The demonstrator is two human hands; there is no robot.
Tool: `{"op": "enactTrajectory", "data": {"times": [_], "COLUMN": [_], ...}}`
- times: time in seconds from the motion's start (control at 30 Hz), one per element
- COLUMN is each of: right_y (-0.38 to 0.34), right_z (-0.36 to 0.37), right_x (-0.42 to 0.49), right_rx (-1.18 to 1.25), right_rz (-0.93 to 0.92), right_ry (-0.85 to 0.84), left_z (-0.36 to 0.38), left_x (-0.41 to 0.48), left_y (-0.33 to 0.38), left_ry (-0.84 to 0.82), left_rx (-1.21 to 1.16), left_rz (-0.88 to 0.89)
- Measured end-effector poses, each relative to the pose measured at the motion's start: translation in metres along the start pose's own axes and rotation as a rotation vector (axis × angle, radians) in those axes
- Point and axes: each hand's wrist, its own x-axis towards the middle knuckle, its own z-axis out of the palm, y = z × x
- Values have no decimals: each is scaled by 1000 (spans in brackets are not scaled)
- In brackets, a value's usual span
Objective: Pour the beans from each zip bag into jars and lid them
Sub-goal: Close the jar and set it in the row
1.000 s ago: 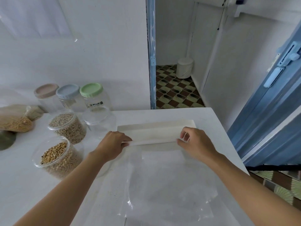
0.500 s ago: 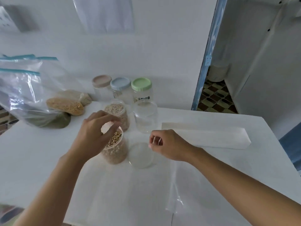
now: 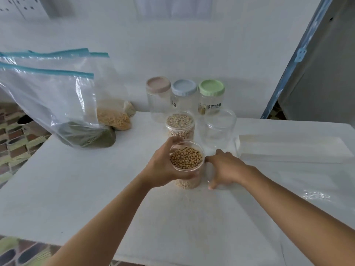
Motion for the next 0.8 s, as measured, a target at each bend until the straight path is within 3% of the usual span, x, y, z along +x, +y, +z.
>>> {"op": "enactTrajectory", "data": {"times": [0.1,0.2,0.3,0.37,0.53,0.6,0.7,0.8], "right_y": [-3,-7,-15,-24,-55,-64,-73,-74], "right_z": [-18,-40,-55,-64,-70,-59,-35,-16], "right_x": [-3,-19,-34,-37,-31,-25,-12,2], "right_rx": [207,561,949,1055,947,943,704,517], "right_rz": [65,55,-53,-148,-382,-515,-621,-651], "right_ry": [34,96,127,238,669,696,731,636], "left_z": [-12,-28,-40,-40,-32,-28,-21,-17], "left_x": [2,-2,-9,-12,-13,-12,-12,-9], "left_y": [-8,-18,-27,-27,-28,-33,-39,-46], "left_ry": [-19,-24,-31,-24,37,47,41,39], "left_rx": [-18,-43,-87,-114,-169,-196,-243,-299], "left_rz": [3,-24,-38,-27,-28,-34,-9,19]}}
